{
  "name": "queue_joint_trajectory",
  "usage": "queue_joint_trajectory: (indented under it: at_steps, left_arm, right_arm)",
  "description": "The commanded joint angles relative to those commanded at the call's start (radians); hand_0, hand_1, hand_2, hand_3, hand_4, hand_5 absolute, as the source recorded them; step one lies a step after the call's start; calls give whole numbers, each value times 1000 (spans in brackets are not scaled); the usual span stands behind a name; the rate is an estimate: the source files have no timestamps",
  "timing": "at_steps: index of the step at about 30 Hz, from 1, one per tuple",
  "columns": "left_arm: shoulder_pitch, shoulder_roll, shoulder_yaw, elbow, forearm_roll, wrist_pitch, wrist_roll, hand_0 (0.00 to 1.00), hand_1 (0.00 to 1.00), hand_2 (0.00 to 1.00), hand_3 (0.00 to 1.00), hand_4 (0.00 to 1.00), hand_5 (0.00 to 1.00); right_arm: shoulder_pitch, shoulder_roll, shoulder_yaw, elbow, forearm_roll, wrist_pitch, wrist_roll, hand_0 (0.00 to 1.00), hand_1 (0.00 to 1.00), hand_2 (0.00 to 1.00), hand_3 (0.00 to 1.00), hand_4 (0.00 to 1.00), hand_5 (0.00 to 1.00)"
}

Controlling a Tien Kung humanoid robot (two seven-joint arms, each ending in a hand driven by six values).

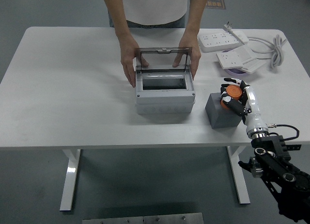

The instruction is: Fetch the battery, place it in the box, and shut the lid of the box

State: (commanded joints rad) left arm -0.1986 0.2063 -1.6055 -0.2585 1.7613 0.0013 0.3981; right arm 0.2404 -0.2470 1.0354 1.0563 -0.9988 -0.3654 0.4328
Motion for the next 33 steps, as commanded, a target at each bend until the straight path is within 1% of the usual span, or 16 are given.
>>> queue_joint_trajectory:
  at_steps: [2, 7, 8, 19, 20, 25, 26, 31, 32, 33]
  left_arm:
    - [0, 0, 1, 1, -1, 0, -1, 588, 678, 591, 582, 551, 2]
    - [0, 1, 3, 1, -1, 1, -3, 588, 678, 591, 582, 551, 2]
    - [0, 1, 3, 1, -1, 1, -3, 588, 678, 592, 582, 552, 2]
    - [-1, 3, 6, 2, -4, 3, -4, 588, 678, 592, 582, 551, 2]
    - [-1, 3, 6, 2, -5, 3, -5, 589, 677, 591, 582, 550, 2]
    - [-2, 3, 8, 2, -8, 5, -5, 589, 677, 591, 582, 550, 2]
    - [-2, 3, 8, 2, -9, 5, -5, 588, 677, 591, 582, 549, 2]
    - [-2, 4, 9, 2, -10, 6, -6, 588, 677, 591, 582, 549, 2]
    - [-2, 4, 9, 3, -10, 6, -6, 588, 675, 591, 581, 547, 2]
    - [-2, 5, 9, 3, -11, 7, -6, 588, 675, 591, 581, 547, 2]
  right_arm:
    - [0, -1, -2, -2, -3, -1, -2, 568, 596, 585, 653, 663, 149]
    - [0, -1, -7, -4, -4, -5, -3, 568, 596, 585, 653, 663, 149]
    - [0, -2, -8, -4, -3, -6, -3, 579, 596, 595, 666, 670, 130]
    - [2, -5, -11, 0, 38, -32, 2, 571, 605, 597, 665, 663, 132]
    - [2, -6, -11, 0, 44, -34, 3, 584, 588, 568, 621, 578, 181]
    - [1, -8, -11, -2, 68, -38, 5, 584, 588, 568, 621, 578, 181]
    - [1, -8, -11, -3, 71, -38, 6, 502, 448, 429, 401, 315, 124]
    - [1, -8, -10, -4, 84, -39, 3, 502, 448, 429, 401, 315, 124]
    - [1, -8, -10, -4, 86, -40, 3, 339, 293, 319, 326, 15, 2]
    - [0, -7, -10, -4, 87, -41, 3, 339, 293, 319, 326, 15, 2]
